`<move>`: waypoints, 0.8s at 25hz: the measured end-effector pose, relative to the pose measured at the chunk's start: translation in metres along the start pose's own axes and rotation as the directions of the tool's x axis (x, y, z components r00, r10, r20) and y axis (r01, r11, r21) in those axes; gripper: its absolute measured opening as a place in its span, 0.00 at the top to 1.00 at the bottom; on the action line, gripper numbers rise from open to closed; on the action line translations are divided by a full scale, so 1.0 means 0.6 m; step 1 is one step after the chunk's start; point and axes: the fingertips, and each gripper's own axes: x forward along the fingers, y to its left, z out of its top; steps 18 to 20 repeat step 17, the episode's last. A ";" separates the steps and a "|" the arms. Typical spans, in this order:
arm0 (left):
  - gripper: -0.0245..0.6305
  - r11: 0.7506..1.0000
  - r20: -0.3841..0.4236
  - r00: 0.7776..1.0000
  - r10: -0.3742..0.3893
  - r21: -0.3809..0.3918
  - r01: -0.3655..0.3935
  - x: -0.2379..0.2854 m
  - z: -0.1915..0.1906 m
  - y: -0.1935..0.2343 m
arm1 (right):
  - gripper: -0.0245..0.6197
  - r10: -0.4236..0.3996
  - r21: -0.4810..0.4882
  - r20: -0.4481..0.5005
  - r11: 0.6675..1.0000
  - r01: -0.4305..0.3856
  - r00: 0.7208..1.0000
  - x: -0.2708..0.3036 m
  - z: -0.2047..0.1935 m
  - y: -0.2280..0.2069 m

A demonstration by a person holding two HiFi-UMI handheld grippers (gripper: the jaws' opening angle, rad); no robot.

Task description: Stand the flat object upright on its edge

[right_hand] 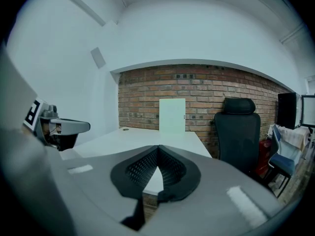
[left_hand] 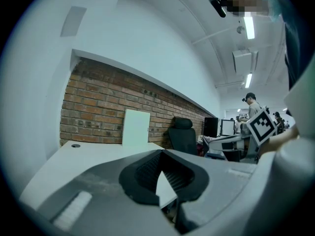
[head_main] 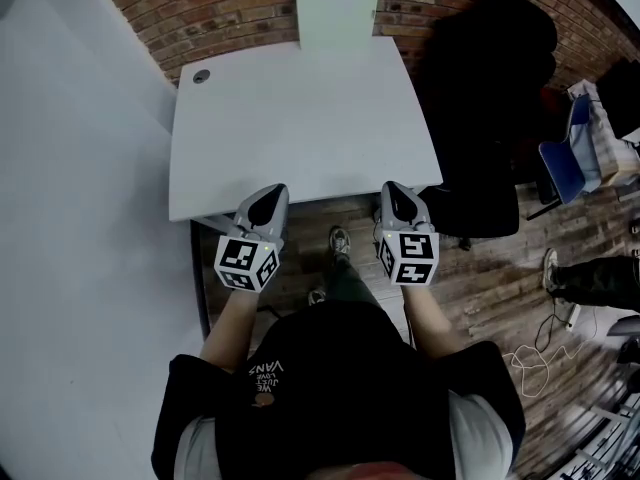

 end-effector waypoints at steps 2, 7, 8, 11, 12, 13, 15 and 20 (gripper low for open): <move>0.96 1.000 0.000 1.000 -0.001 -0.001 0.001 -0.001 0.000 -0.003 | 0.96 0.002 -0.001 -0.003 1.000 -0.002 1.000 -0.003 -0.001 0.000; 0.96 1.000 -0.002 1.000 -0.003 0.000 0.003 0.000 -0.002 -0.006 | 0.96 -0.004 0.008 -0.009 1.000 0.004 1.000 -0.004 -0.006 -0.005; 0.96 1.000 -0.003 1.000 -0.005 0.001 0.005 0.000 -0.002 -0.006 | 0.96 -0.005 0.009 -0.010 1.000 0.005 1.000 -0.005 -0.007 -0.006; 0.96 1.000 -0.008 1.000 -0.005 0.001 0.005 -0.001 -0.004 -0.006 | 0.96 -0.007 0.009 -0.011 1.000 0.007 1.000 -0.006 -0.009 -0.007; 0.96 1.000 -0.010 1.000 -0.005 0.001 0.005 -0.001 -0.004 -0.006 | 0.96 -0.008 0.011 -0.011 1.000 0.008 1.000 -0.006 -0.009 -0.008; 0.96 1.000 -0.012 1.000 -0.005 0.001 0.005 -0.001 -0.005 -0.006 | 0.96 -0.010 0.012 -0.012 1.000 0.010 1.000 -0.006 -0.009 -0.009; 0.96 1.000 -0.015 1.000 -0.005 0.002 0.005 0.000 -0.006 -0.004 | 0.96 -0.010 0.014 -0.012 1.000 0.010 1.000 -0.005 -0.009 -0.009; 0.96 1.000 -0.017 1.000 -0.006 0.004 0.006 0.001 -0.005 -0.002 | 0.96 -0.009 0.016 -0.012 1.000 0.009 1.000 -0.003 -0.008 -0.009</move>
